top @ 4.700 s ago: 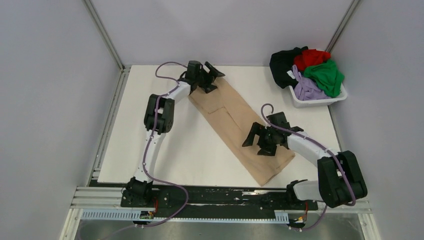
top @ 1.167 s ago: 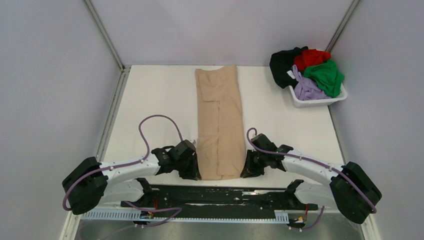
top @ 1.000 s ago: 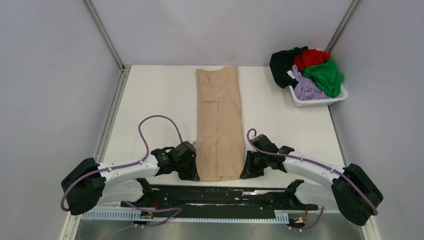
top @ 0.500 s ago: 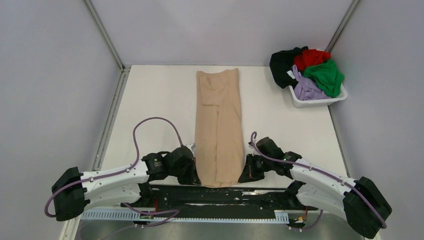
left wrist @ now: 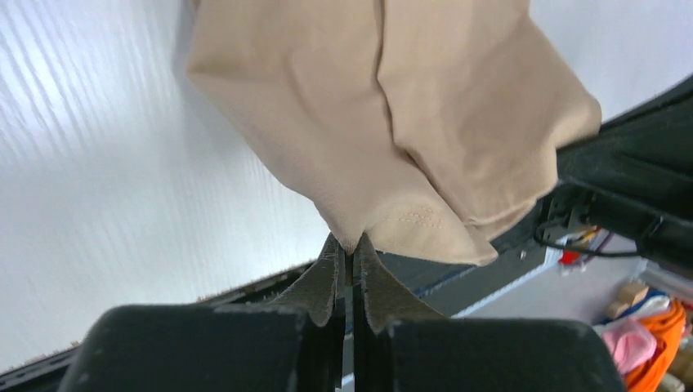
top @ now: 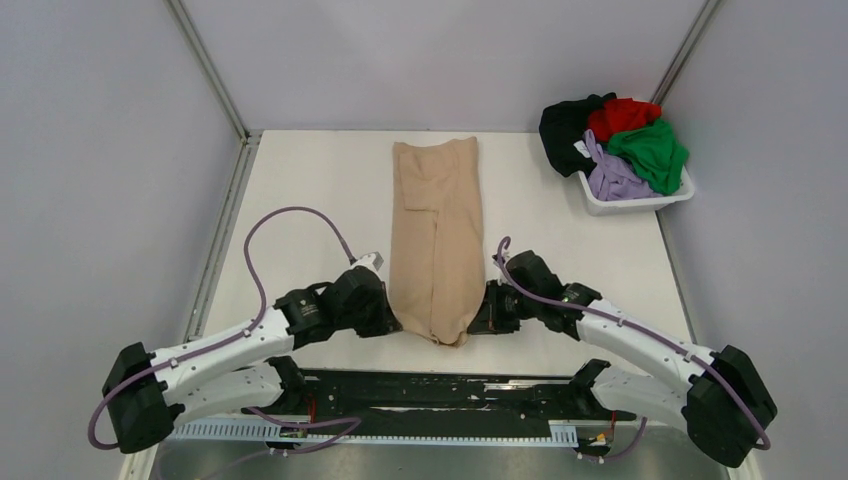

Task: Fold and stack the t-shirts
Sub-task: Fold the folded rectangular tshirt in 1/3 of the way

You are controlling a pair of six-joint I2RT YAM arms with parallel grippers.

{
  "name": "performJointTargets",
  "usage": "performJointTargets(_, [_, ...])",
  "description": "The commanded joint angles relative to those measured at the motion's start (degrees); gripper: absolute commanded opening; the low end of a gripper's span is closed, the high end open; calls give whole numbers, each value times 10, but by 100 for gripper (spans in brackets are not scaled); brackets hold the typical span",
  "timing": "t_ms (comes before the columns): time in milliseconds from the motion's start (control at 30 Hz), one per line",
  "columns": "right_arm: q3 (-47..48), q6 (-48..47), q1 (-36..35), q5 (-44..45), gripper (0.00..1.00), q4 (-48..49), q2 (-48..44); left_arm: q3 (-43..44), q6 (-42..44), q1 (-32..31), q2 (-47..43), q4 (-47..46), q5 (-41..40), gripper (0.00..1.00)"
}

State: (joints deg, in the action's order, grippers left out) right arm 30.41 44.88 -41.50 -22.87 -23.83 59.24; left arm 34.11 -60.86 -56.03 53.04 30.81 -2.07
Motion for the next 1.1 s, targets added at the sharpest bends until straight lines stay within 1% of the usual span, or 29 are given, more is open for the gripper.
performJointTargets(0, [41, -8, 12, 54, 0, 15, 14, 29, 54, 53, 35, -55, -4, 0])
performJointTargets(200, [89, -14, 59, 82, 0, 20, 64, 80, 106, 145, 109, -85, 10, 0])
performJointTargets(300, [113, -21, 95, 66, 0, 26, 91, 114, 139, 176, 150, -95, 38, 0])
performJointTargets(367, [129, -30, 113, 60, 0, 31, 111, 140, 158, 194, 197, -92, 46, 0])
performJointTargets(467, [158, -37, 134, 61, 0, 41, 145, 174, 179, 225, 245, -83, 63, 0])
performJointTargets(700, [233, -54, 175, 70, 0, 62, 226, 265, 220, 276, 352, -77, 79, 0])
performJointTargets(833, [275, -65, 193, 56, 0, 67, 277, 305, 241, 307, 400, -75, 92, 0])
performJointTargets(1067, [317, -69, 208, 54, 0, 74, 340, 361, 252, 331, 473, -88, 135, 1])
